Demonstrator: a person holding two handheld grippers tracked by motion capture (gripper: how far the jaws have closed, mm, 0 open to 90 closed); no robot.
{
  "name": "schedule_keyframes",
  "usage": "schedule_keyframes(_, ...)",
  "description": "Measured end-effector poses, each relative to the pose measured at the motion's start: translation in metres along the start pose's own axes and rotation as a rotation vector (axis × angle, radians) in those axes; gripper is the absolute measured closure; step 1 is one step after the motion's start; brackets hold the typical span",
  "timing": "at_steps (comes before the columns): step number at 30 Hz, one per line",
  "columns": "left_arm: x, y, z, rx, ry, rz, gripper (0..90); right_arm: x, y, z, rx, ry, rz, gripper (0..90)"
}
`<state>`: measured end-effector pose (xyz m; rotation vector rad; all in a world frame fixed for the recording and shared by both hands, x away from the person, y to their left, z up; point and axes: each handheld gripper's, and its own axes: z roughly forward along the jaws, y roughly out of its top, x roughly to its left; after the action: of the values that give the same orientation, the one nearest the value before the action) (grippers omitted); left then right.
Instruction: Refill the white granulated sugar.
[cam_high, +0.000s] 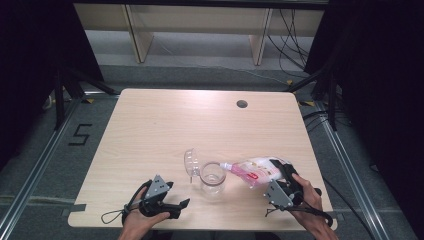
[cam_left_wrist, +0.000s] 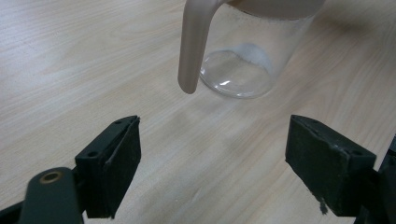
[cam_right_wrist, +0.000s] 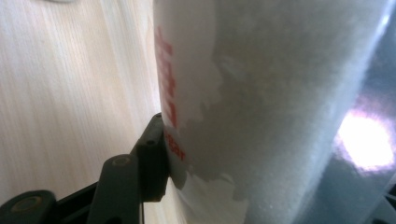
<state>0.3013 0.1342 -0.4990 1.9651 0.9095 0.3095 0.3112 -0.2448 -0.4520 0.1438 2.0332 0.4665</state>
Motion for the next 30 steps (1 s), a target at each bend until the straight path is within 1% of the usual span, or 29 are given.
schedule_keyframes(1,0.001,0.001,0.0,0.004,-0.001,0.006,17.9,-0.001,0.0,0.0,0.009,-0.006,-0.009,47.6)
schedule_keyframes(2,0.001,0.0,0.001,-0.006,-0.005,-0.003,17.9,-0.001,0.0,-0.001,0.014,-0.011,-0.017,47.6)
schedule_keyframes(3,0.002,0.0,0.0,0.007,-0.003,0.007,17.9,-0.002,0.001,-0.001,0.013,-0.01,-0.037,47.6)
schedule_keyframes(5,0.001,0.0,0.001,0.006,0.003,0.004,17.9,-0.002,0.003,-0.002,0.014,-0.009,-0.027,47.7)
schedule_keyframes(6,0.001,0.0,0.001,-0.001,-0.004,0.005,17.9,-0.002,0.003,-0.002,0.017,-0.015,-0.048,47.7)
schedule_keyframes(7,0.001,0.0,0.001,-0.002,0.002,0.004,17.9,-0.003,0.003,-0.001,0.012,-0.018,-0.068,47.7)
schedule_keyframes(8,0.001,0.0,0.001,0.0,0.001,0.006,17.9,-0.003,0.005,-0.003,0.024,-0.018,-0.078,47.7)
schedule_keyframes(9,0.001,0.0,0.001,0.008,-0.003,0.003,17.9,-0.005,0.006,-0.002,0.013,-0.023,-0.108,47.8)
schedule_keyframes(10,0.001,0.0,0.0,0.01,-0.006,0.008,17.9,-0.003,0.006,-0.002,0.023,-0.022,-0.072,47.8)
schedule_keyframes(12,0.002,0.0,0.0,0.004,-0.004,0.012,17.9,-0.003,0.007,-0.002,0.02,-0.029,-0.088,47.8)
schedule_keyframes(13,0.001,0.0,0.001,0.003,-0.005,0.004,17.9,-0.003,0.008,-0.003,0.027,-0.026,-0.096,47.9)
schedule_keyframes(14,0.002,0.0,-0.001,0.015,-0.002,0.014,17.9,-0.003,0.008,-0.002,0.028,-0.023,-0.1,47.9)
schedule_keyframes(15,0.002,0.0,0.0,0.008,-0.003,0.014,17.9,-0.003,0.009,-0.001,0.023,-0.025,-0.107,47.9)
schedule_keyframes(16,0.002,0.001,-0.001,0.014,0.001,0.017,17.9,-0.002,0.009,-0.002,0.032,-0.025,-0.097,47.9)
schedule_keyframes(17,0.001,0.001,0.0,-0.003,-0.004,0.002,17.9,-0.003,0.01,-0.001,0.03,-0.029,-0.107,47.9)
schedule_keyframes(18,0.001,0.0,0.0,0.001,-0.004,0.005,17.9,-0.005,0.011,0.0,0.014,-0.035,-0.166,48.0)
schedule_keyframes(20,0.001,0.0,0.0,0.002,-0.005,0.004,18.0,-0.001,0.011,0.0,0.029,-0.029,-0.115,48.0)
schedule_keyframes(21,0.001,0.0,0.0,0.005,-0.002,0.006,18.0,0.0,0.012,0.0,0.034,-0.031,-0.11,48.1)
schedule_keyframes(22,0.001,0.0,0.0,-0.002,-0.002,0.005,18.0,0.0,0.012,0.001,0.029,-0.026,-0.123,48.1)
schedule_keyframes(23,0.001,0.0,0.0,0.0,-0.003,0.005,17.9,0.0,0.013,0.002,0.025,-0.034,-0.156,48.1)
schedule_keyframes(24,0.001,0.0,0.0,0.007,0.001,0.007,17.9,0.004,0.013,0.003,0.039,-0.037,-0.13,48.1)
schedule_keyframes(25,0.001,0.0,0.0,0.001,-0.003,0.006,17.9,0.004,0.013,0.004,0.031,-0.032,-0.137,48.1)
schedule_keyframes(26,0.001,0.001,0.0,0.006,-0.002,0.011,17.9,0.002,0.015,0.004,0.02,-0.034,-0.196,48.2)
schedule_keyframes(27,0.001,0.001,0.0,-0.001,-0.006,0.013,17.9,0.006,0.014,0.004,0.032,-0.029,-0.149,48.2)
schedule_keyframes(28,0.002,0.001,-0.001,0.013,-0.001,0.022,17.9,0.007,0.015,0.005,0.035,-0.034,-0.151,48.2)
schedule_keyframes(29,0.001,0.0,-0.001,-0.001,0.003,0.009,17.9,0.005,0.016,0.005,0.031,-0.043,-0.215,48.2)
schedule_keyframes(30,0.002,0.0,-0.001,0.009,-0.002,0.023,17.9,0.003,0.017,0.005,0.027,-0.049,-0.246,48.3)
